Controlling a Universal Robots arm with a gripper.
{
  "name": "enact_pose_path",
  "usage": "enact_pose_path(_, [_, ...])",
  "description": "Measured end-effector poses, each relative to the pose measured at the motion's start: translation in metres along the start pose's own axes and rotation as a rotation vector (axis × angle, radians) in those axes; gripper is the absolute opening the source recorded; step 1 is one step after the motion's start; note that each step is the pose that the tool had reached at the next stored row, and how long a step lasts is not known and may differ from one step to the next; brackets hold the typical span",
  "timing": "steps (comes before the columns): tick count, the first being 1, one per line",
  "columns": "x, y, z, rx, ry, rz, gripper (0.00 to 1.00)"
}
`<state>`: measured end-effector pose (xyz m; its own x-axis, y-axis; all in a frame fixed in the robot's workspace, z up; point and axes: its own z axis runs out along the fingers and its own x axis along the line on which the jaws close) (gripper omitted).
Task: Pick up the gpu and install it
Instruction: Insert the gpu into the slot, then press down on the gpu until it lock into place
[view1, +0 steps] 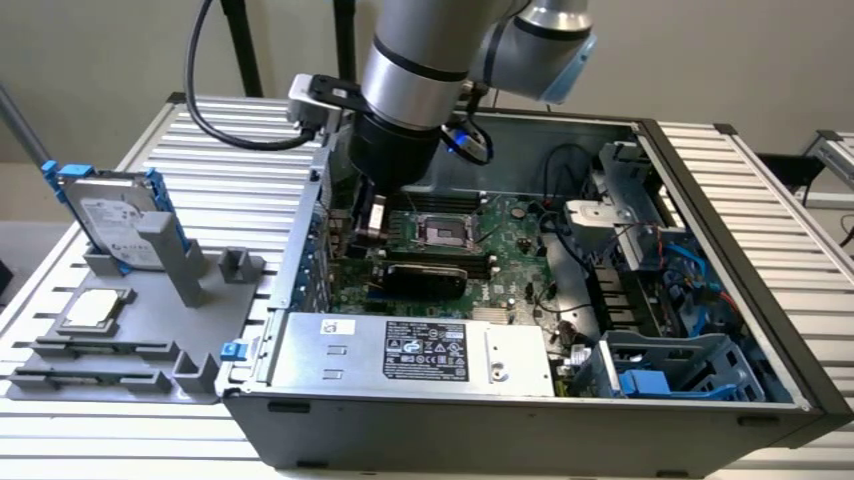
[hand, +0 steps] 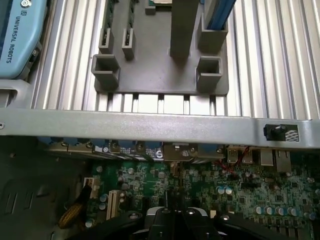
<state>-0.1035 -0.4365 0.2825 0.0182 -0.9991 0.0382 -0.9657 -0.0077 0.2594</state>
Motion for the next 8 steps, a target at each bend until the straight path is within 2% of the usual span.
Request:
enact_pose_path(5, [-0.0001,0.0034,0.0009,-0.0241,0.0204,-0.005,0.11])
enact_pose_path(7, [-0.0001,0.0053,0.0014,-0.0338,0.0243,-0.007,0.11])
enact_pose_path(8, [-0.0001,0.0065,0.0014,-0.0368,0.0249,-0.008,0.11])
